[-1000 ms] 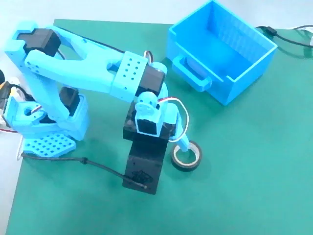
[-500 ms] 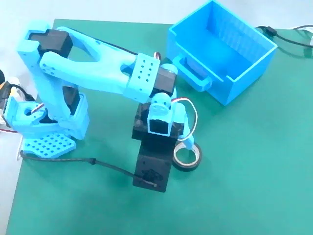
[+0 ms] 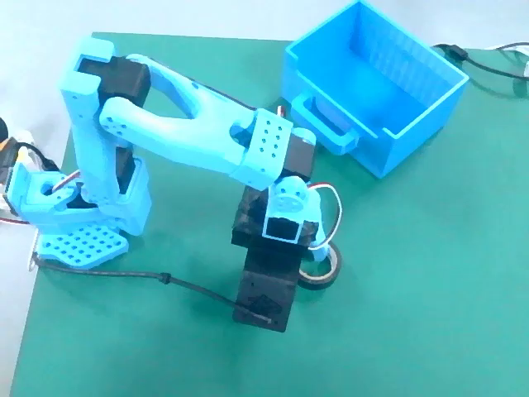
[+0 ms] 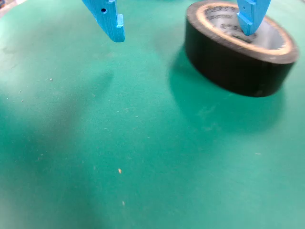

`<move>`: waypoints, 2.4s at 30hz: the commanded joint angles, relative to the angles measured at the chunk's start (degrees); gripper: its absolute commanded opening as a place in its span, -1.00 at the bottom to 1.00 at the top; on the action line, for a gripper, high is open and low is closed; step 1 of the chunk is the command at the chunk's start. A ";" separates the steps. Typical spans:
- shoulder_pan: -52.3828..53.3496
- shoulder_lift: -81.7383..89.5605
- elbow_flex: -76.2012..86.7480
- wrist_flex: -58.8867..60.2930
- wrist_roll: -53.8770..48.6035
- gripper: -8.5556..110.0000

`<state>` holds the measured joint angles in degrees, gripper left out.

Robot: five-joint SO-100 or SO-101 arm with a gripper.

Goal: Put the tape in the box

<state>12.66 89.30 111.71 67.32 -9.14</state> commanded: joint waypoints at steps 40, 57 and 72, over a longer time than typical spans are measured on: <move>-5.63 -7.47 -6.50 -3.69 0.35 -0.86; -3.52 -0.09 -6.50 -1.14 0.09 -0.86; -3.34 13.62 -36.83 23.47 0.79 -0.86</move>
<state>9.76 100.02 88.07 85.52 -8.09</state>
